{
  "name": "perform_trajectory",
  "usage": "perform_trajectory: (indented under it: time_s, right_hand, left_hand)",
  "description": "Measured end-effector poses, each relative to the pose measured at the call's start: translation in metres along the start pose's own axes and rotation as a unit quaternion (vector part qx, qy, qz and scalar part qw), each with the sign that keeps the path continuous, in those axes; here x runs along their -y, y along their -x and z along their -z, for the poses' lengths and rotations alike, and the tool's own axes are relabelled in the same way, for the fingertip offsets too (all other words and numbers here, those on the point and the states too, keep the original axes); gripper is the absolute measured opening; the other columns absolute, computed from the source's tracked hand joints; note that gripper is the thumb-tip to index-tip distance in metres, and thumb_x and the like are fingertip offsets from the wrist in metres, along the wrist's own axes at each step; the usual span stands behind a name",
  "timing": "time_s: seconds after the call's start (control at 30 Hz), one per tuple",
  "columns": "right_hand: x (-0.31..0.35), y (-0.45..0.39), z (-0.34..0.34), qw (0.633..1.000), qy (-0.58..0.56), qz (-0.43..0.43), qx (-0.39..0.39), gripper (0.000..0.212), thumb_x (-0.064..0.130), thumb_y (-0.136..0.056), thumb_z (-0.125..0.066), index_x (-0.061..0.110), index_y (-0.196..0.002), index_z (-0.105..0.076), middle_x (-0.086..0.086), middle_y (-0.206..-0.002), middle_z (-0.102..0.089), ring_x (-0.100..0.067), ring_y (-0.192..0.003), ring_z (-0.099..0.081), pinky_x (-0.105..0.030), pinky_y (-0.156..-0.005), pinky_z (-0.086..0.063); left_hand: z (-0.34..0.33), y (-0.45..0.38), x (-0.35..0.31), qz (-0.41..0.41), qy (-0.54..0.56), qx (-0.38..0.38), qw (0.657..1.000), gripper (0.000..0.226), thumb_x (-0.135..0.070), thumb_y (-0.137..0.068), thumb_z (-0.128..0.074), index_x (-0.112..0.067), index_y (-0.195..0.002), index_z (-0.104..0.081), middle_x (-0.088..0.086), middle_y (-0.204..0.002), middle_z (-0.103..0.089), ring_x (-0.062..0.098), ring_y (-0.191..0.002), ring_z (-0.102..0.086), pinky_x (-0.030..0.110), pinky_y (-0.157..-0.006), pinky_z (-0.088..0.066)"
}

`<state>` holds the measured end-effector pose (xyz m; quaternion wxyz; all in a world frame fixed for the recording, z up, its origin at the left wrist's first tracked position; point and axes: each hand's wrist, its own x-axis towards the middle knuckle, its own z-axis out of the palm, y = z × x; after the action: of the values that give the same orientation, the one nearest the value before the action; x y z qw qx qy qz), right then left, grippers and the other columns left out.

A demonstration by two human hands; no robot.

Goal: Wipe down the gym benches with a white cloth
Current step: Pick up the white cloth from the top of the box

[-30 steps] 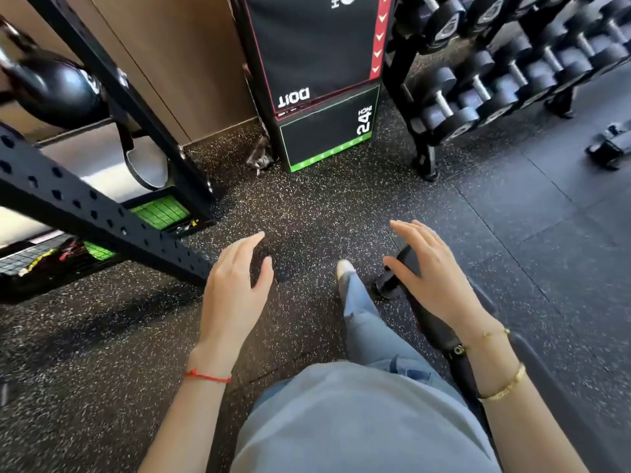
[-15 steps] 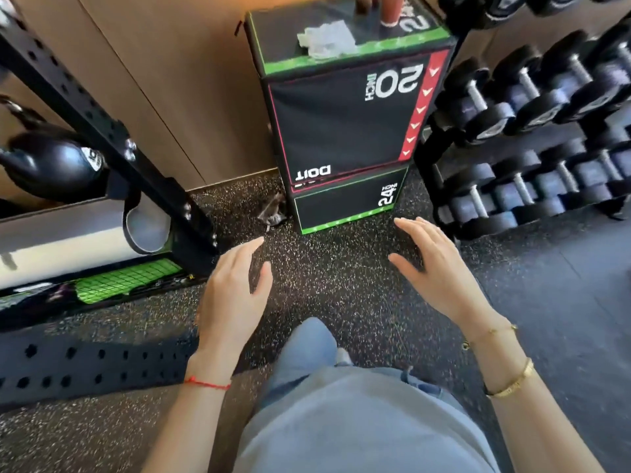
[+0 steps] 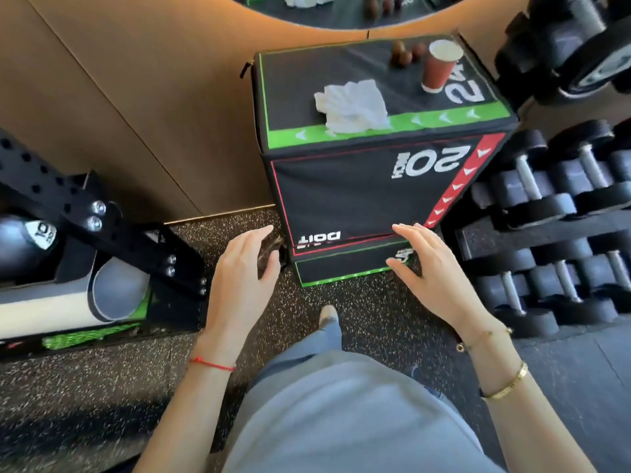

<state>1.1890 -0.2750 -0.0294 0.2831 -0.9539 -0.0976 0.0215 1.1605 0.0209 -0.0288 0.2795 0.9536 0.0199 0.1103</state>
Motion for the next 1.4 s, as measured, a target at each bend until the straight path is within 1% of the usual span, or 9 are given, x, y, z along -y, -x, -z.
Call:
perform_trajectory:
  time_s: [0.33,0.47,0.67,0.8,0.93,1.03,1.13,1.23,1.4]
  right_hand:
    - [-0.032,-0.195,0.033,1.0,-0.006,0.019,0.002,0.052,0.03,-0.094,-0.063,0.012,-0.141,-0.05,-0.004,-0.143,-0.052,-0.024,-0.141,-0.037,-0.048,-0.116,-0.031]
    - [-0.046,-0.259,0.033,0.999,-0.009,0.042,0.017,0.049,0.031,-0.094,-0.061,0.011,-0.138,-0.052,-0.006,-0.141,-0.053,-0.026,-0.139,-0.039,-0.048,-0.116,-0.032]
    - [-0.057,-0.361,0.019,0.993,0.025,0.098,0.056,0.048,0.032,-0.095,-0.061,0.014,-0.139,-0.052,-0.007,-0.149,-0.046,-0.032,-0.145,-0.029,-0.05,-0.119,-0.023]
    - [-0.057,-0.414,-0.001,0.973,0.117,0.166,0.108,0.062,0.048,-0.091,-0.058,0.027,-0.146,-0.038,-0.003,-0.154,-0.032,-0.035,-0.145,-0.017,-0.054,-0.119,-0.011]
    - [-0.061,-0.431,-0.019,0.966,0.129,0.165,0.151,0.078,0.063,-0.084,-0.051,0.047,-0.151,-0.013,0.006,-0.158,-0.018,-0.027,-0.147,-0.004,-0.059,-0.117,-0.007]
    - [-0.068,-0.428,-0.026,0.964,0.149,0.179,0.124,0.081,0.072,-0.083,-0.049,0.044,-0.153,-0.017,0.007,-0.156,-0.023,-0.031,-0.144,-0.017,-0.056,-0.115,-0.015]
    - [-0.076,-0.423,-0.028,0.977,0.061,0.185,0.09,0.062,0.053,-0.092,-0.055,0.035,-0.148,-0.038,-0.001,-0.153,-0.036,-0.034,-0.143,-0.025,-0.043,-0.118,-0.01]
    - [-0.082,-0.416,-0.025,0.977,0.043,0.207,0.04,0.044,0.029,-0.091,-0.067,0.023,-0.134,-0.056,-0.004,-0.136,-0.054,-0.032,-0.128,-0.045,-0.039,-0.11,-0.022]
    - [-0.082,-0.405,-0.007,0.986,0.014,0.163,0.04,0.034,0.013,-0.093,-0.063,0.022,-0.126,-0.061,0.005,-0.119,-0.059,-0.025,-0.115,-0.05,-0.032,-0.095,-0.027]
  left_hand:
    - [-0.035,-0.193,-0.011,-0.016,-0.007,-0.01,1.0,0.037,-0.023,-0.095,-0.055,-0.018,-0.131,-0.056,-0.002,-0.128,-0.06,0.01,-0.122,-0.05,0.023,-0.105,-0.037]
    - [-0.055,-0.246,-0.008,-0.011,-0.017,-0.02,1.0,0.036,-0.018,-0.094,-0.057,-0.012,-0.129,-0.058,0.003,-0.124,-0.062,0.016,-0.121,-0.052,0.033,-0.108,-0.043]
    - [-0.097,-0.301,-0.009,0.03,-0.043,-0.001,0.999,0.038,-0.018,-0.094,-0.057,-0.012,-0.132,-0.055,0.005,-0.13,-0.059,0.022,-0.129,-0.049,0.04,-0.112,-0.038]
    - [-0.12,-0.322,-0.008,0.047,-0.061,0.015,0.997,0.038,-0.017,-0.094,-0.058,-0.011,-0.132,-0.056,0.003,-0.132,-0.059,0.022,-0.132,-0.048,0.039,-0.114,-0.036]
    - [-0.133,-0.332,-0.006,0.063,-0.066,0.016,0.996,0.037,-0.017,-0.094,-0.059,-0.01,-0.13,-0.057,0.004,-0.132,-0.06,0.023,-0.13,-0.049,0.04,-0.112,-0.039]
    - [-0.137,-0.335,-0.006,0.08,-0.07,0.019,0.994,0.037,-0.018,-0.094,-0.059,-0.01,-0.13,-0.058,0.004,-0.132,-0.06,0.023,-0.13,-0.05,0.039,-0.112,-0.039]
    - [-0.139,-0.336,-0.008,0.084,-0.071,0.029,0.994,0.036,-0.016,-0.094,-0.059,-0.01,-0.129,-0.058,0.005,-0.131,-0.06,0.023,-0.129,-0.051,0.042,-0.11,-0.041]
    - [-0.14,-0.336,-0.012,0.087,-0.07,0.039,0.993,0.036,-0.018,-0.095,-0.058,-0.012,-0.13,-0.058,0.002,-0.133,-0.059,0.021,-0.131,-0.049,0.04,-0.112,-0.039]
    - [-0.14,-0.337,-0.021,0.065,-0.054,0.04,0.996,0.035,-0.017,-0.094,-0.058,-0.012,-0.129,-0.059,0.001,-0.133,-0.059,0.019,-0.131,-0.049,0.038,-0.113,-0.037]
